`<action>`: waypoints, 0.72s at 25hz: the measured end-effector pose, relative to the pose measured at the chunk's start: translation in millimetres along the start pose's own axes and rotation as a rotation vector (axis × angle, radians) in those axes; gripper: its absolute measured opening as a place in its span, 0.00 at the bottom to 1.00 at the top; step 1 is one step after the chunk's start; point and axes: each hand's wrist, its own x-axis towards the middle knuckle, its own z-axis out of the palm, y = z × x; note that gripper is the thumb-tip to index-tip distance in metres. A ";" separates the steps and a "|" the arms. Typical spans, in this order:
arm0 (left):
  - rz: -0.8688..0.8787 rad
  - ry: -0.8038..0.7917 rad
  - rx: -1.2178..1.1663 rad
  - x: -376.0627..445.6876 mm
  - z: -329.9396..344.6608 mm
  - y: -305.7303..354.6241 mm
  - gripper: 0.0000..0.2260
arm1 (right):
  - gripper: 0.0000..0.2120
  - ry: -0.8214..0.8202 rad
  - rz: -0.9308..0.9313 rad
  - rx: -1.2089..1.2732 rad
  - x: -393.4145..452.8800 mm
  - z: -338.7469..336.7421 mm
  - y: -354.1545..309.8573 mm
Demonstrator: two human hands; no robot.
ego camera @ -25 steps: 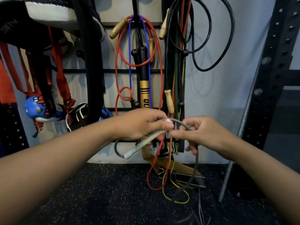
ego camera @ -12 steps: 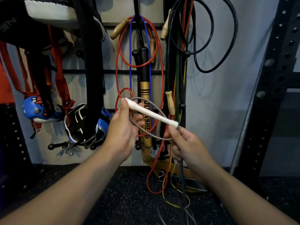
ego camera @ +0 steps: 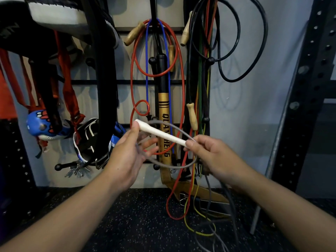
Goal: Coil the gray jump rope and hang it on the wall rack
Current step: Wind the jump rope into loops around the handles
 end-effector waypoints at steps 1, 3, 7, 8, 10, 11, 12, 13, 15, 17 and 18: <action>0.037 0.012 0.152 1.0 -1.3 5.4 0.19 | 0.12 -0.003 -0.031 -0.124 3.5 -8.8 -4.6; 0.294 0.016 0.602 1.1 3.4 24.1 0.18 | 0.10 -0.051 -0.092 -0.314 10.1 -24.7 -14.4; 0.653 -0.428 1.465 2.1 54.6 60.0 0.18 | 0.06 -0.131 -0.199 -0.528 22.0 -36.3 -33.1; 0.548 -0.558 1.541 2.1 68.7 62.1 0.19 | 0.06 -0.139 -0.234 -0.548 23.6 -38.0 -36.9; 0.335 -0.713 1.507 3.3 87.8 60.7 0.22 | 0.03 -0.135 -0.287 -0.527 22.1 -43.6 -44.7; 0.252 -0.745 1.447 4.8 91.2 58.3 0.23 | 0.03 -0.118 -0.305 -0.507 19.8 -47.8 -47.6; 0.210 -0.766 1.416 5.5 92.2 55.9 0.24 | 0.06 -0.093 -0.329 -0.496 17.9 -52.2 -48.2; 0.230 -0.788 1.452 4.8 91.5 54.8 0.24 | 0.12 -0.068 -0.343 -0.496 15.4 -55.8 -48.6; 0.372 -0.822 1.598 5.6 88.1 58.7 0.26 | 0.22 -0.038 -0.297 -0.494 9.9 -64.6 -46.5; 0.498 -0.796 1.636 11.8 78.5 68.4 0.26 | 0.25 -0.034 -0.153 -0.430 3.6 -77.7 -43.1; 0.526 -0.743 1.593 17.3 70.8 74.8 0.25 | 0.25 -0.033 -0.068 -0.356 -0.1 -84.9 -39.2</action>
